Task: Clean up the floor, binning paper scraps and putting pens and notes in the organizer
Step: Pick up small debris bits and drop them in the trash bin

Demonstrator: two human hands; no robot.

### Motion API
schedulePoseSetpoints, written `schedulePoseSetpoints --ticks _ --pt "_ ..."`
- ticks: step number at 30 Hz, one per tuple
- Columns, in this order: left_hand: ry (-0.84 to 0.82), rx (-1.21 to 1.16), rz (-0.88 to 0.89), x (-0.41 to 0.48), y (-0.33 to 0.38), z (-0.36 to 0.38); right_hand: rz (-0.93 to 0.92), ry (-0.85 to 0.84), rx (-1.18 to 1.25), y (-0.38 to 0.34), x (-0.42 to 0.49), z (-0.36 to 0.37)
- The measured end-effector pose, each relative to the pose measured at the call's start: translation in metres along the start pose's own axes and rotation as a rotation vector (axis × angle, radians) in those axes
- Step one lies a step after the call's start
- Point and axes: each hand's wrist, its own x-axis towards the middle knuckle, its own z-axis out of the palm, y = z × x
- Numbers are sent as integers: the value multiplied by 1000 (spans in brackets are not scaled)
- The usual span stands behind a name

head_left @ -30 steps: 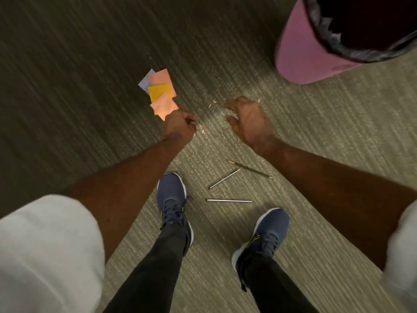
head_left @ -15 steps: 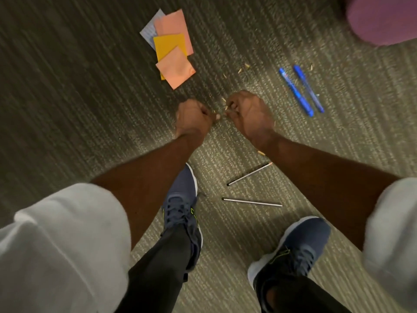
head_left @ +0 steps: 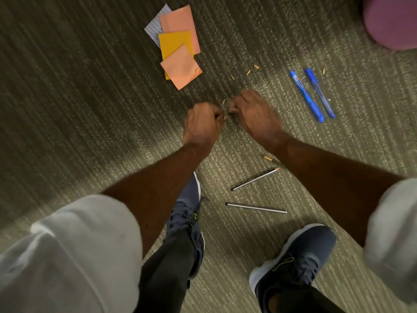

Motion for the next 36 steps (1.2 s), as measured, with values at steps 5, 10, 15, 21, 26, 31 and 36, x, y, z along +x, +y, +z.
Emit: schedulePoseSetpoints --ticks 5,10,15,21,26,31,36 --pt "21 -105 -11 0 -3 -3 -12 66 116 -9 7 -1" --pt "43 -35 61 19 -22 -14 -94 65 75 -3 18 1" --pt "-27 34 283 36 -19 -25 -130 70 9 -3 24 3" --pt "-121 161 403 49 -14 -33 -55 77 -80 -13 26 7" --pt "-163 249 448 56 -16 -32 143 213 53 14 24 -12" --pt "-86 220 451 59 -4 -26 236 255 128 48 39 -37" --pt "42 19 362 81 19 -21 215 218 116 55 45 -41"
